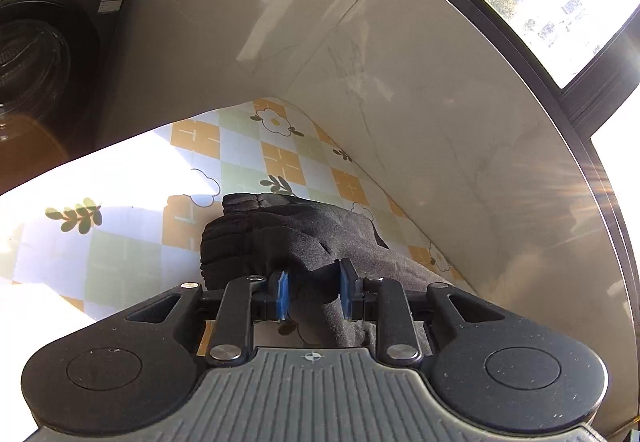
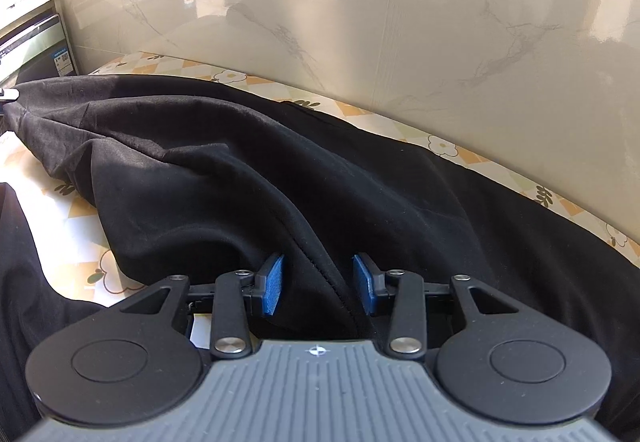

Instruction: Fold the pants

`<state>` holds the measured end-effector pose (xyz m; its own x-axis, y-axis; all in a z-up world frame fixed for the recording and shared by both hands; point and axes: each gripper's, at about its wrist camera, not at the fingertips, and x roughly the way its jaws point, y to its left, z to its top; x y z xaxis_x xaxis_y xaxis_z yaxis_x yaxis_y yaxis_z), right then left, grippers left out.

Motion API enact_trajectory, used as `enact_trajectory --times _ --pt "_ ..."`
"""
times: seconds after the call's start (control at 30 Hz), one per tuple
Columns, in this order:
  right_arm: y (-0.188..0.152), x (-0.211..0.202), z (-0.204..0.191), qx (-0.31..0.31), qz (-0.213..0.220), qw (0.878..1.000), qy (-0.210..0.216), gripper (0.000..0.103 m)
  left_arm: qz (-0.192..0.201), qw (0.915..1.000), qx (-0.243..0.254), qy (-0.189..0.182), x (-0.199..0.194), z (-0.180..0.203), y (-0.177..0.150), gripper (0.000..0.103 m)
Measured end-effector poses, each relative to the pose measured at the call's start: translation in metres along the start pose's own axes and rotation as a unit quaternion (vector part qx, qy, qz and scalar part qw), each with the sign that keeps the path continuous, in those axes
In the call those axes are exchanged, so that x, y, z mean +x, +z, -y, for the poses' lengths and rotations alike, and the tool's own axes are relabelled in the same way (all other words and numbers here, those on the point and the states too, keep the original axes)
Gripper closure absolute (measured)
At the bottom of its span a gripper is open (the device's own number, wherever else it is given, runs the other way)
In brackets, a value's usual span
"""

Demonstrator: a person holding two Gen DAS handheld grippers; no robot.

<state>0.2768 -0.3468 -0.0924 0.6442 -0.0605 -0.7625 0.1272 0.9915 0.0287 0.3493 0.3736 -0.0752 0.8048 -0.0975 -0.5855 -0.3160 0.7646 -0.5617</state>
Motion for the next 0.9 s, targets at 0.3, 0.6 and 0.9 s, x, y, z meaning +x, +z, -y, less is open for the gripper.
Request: enact_trajectory --times 0.3,0.6,0.9 --pt "0.001 -0.083 0.000 -0.012 0.117 0.993 -0.019 0.095 -0.036 0.9982 -0.048 -0.002 0.026 -0.011 0.001 0.039" --pt "-0.044 -0.156 -0.016 -0.049 0.138 0.989 -0.015 0.096 -0.079 0.9917 -0.101 -0.004 0.057 -0.024 -0.017 0.040" --pt "0.002 -0.114 -0.001 -0.053 0.114 0.991 -0.052 0.096 -0.040 0.9985 -0.020 0.032 0.045 0.019 -0.002 0.094"
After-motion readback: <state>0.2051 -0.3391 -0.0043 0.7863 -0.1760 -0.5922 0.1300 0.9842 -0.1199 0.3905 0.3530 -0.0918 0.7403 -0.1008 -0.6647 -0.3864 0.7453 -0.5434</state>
